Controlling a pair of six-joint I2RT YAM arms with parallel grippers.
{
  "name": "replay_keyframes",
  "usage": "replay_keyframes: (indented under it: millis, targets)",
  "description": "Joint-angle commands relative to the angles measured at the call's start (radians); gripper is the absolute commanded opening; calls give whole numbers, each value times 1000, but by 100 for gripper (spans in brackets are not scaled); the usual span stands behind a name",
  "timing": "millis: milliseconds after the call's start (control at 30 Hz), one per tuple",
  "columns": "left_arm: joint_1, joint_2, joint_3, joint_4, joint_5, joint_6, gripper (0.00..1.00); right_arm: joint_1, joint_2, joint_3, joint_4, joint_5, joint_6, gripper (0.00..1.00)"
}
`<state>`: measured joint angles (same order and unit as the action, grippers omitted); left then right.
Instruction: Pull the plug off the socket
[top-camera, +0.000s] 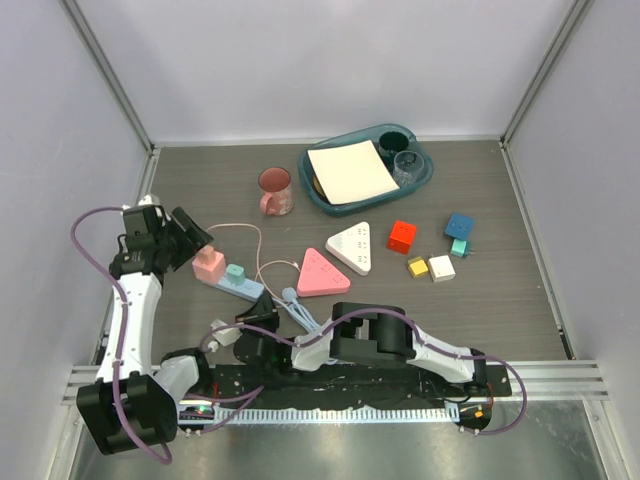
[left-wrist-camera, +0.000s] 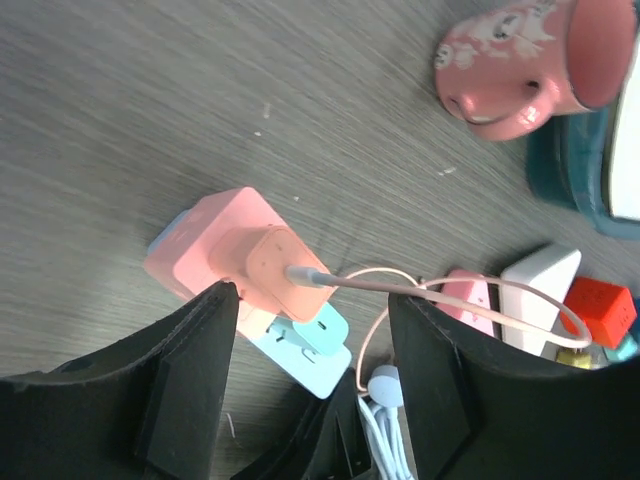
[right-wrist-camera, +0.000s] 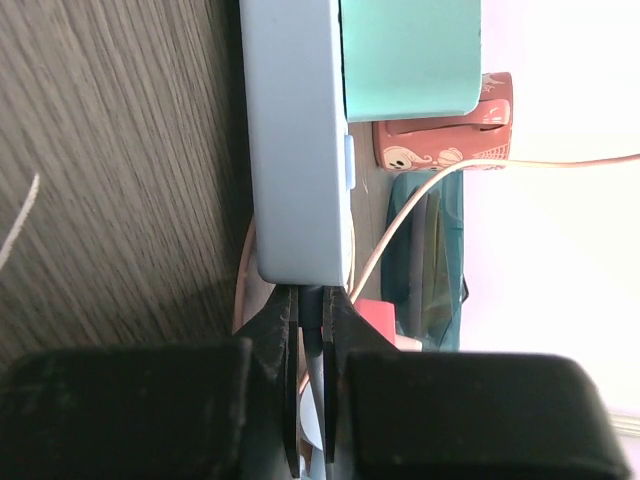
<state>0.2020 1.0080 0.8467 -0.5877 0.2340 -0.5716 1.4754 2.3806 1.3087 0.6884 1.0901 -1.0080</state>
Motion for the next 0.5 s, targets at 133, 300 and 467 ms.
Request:
replay_keyframes:
  millis: [133,300,467]
  targets:
    - [-15,-64,75,-239,-311,-362,67,-1,-6,-14,111,76,-40,1]
    - [-15,-209,109,-268,-344,-491,74,-1,-6,-22,111,79,-32,1]
    - [-15,-169,181,-417,-348,-649,77,6,5,-23,154,83,-73,1]
